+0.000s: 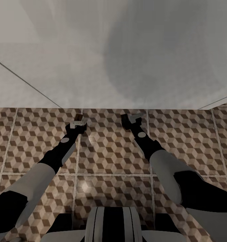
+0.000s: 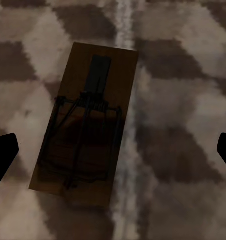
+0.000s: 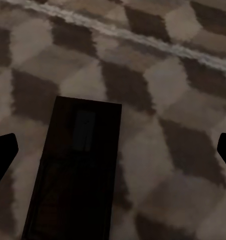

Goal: Take the four mousetraps from the cabinet in the bathroom and place them on the bathroom floor. Make sure all four end up on the same floor surface, and ensure that at least two of them are either under or directly next to the same bathroom sink.

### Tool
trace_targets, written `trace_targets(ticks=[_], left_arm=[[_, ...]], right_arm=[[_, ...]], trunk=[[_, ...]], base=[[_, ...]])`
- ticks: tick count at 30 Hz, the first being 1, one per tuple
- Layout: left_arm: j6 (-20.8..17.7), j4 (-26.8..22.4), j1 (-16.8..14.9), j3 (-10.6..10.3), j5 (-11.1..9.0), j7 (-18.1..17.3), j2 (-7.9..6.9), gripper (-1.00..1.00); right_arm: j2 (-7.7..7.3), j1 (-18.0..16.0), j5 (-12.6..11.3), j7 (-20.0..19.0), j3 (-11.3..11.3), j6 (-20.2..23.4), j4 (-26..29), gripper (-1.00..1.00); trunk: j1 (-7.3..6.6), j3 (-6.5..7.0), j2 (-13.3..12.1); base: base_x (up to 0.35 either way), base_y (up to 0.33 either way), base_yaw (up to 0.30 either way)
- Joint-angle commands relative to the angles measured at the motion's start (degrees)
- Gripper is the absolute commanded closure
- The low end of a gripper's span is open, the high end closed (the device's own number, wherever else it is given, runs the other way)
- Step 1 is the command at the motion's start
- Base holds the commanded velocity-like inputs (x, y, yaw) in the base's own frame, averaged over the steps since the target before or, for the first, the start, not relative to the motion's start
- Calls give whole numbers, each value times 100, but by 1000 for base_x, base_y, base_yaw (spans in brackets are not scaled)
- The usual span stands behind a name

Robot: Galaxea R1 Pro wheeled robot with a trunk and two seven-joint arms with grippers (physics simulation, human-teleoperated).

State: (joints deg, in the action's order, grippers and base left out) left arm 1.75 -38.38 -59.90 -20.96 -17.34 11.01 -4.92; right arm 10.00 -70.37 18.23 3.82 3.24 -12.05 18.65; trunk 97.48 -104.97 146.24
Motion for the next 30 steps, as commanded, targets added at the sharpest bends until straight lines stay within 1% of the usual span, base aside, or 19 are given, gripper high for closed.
trace_targets(ticks=[1, 17, 22, 30], left_arm=[[18, -2, -4, -48, -60, 50, -9, -100], [21, -9, -4, -48, -59, 50, -3, -100], [23, -33, -5, -48, -59, 55, 3, -100], [20, -36, -6, -48, -59, 59, 2, -100]], right_arm=[[0, -3, 40, 40, 17, -8, -8, -100], [0, -3, 40, 40, 11, -8, -5, -100], [0, -3, 40, 40, 13, -8, -5, -100], [0, -3, 40, 40, 10, -31, -3, -100]], trunk=[[-1, -3, 1], [-1, -3, 1], [-1, -3, 1], [-1, -3, 1]], base=[[0, 0, 0], [-12, 0, 0], [-209, 0, 0], [-318, 0, 0]])
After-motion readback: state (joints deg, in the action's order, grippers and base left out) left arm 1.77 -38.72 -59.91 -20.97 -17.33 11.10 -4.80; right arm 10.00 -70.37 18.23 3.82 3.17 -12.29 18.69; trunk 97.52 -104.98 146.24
